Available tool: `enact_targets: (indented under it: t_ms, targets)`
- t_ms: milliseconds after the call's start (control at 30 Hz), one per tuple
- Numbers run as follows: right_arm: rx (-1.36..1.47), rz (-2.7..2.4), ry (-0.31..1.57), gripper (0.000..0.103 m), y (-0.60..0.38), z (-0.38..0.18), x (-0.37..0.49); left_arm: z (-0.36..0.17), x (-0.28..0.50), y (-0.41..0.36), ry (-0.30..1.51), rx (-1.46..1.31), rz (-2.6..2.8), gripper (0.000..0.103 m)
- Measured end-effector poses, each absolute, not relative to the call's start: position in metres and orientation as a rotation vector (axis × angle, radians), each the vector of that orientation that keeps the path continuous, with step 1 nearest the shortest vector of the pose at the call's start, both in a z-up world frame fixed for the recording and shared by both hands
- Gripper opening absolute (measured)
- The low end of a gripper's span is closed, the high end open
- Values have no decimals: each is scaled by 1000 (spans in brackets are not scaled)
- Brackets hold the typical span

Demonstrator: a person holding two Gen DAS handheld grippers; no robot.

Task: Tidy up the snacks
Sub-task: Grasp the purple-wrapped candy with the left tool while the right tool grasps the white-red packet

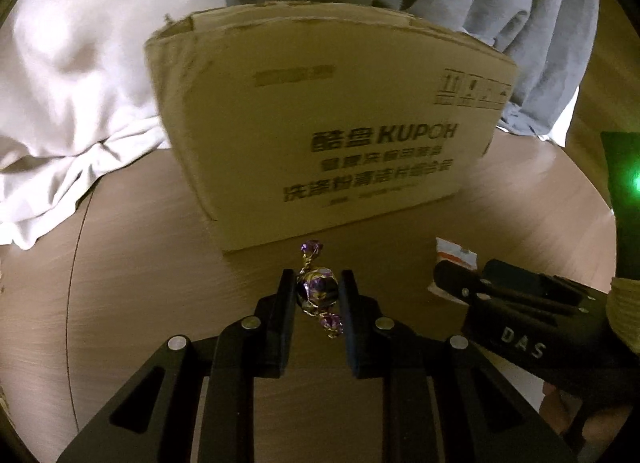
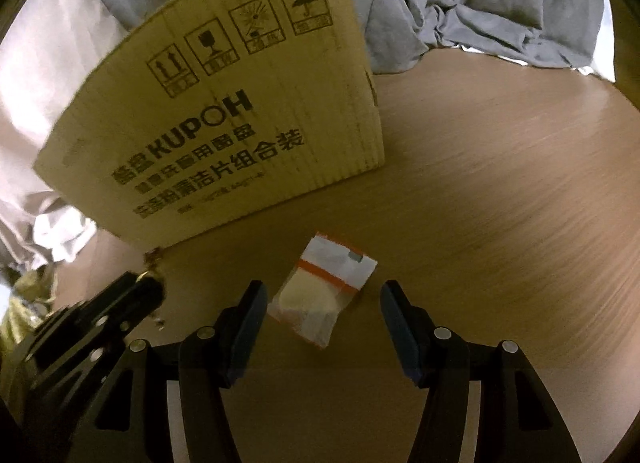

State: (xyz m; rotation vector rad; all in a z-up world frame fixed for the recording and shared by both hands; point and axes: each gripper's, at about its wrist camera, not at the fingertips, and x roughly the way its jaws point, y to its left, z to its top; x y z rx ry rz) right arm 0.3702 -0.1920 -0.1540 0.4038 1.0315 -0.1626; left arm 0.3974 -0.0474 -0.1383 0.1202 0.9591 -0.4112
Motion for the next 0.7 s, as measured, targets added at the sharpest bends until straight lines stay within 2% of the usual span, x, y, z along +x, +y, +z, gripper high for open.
enact_targets:
  t_ms: [333,367,400,500,700]
  targets:
    - [157,-182,1036,59,-155,-160,385,-145,402,-27,966,76,-371,21]
    - [131,-186,1032,57,-151,-161,384,-145,401,-25,964,77,-372,21]
    - [103,-189,1021,49,-148,-162,382,-145,400,-25,961,80,-373,21]
    - [80,-171,1004,42,-144,-161,378,-145,399,-25,959,78,-377,21]
    - [119,-140,1002,36,-154,-155,372,-141,395,-24,931,70,-392,21]
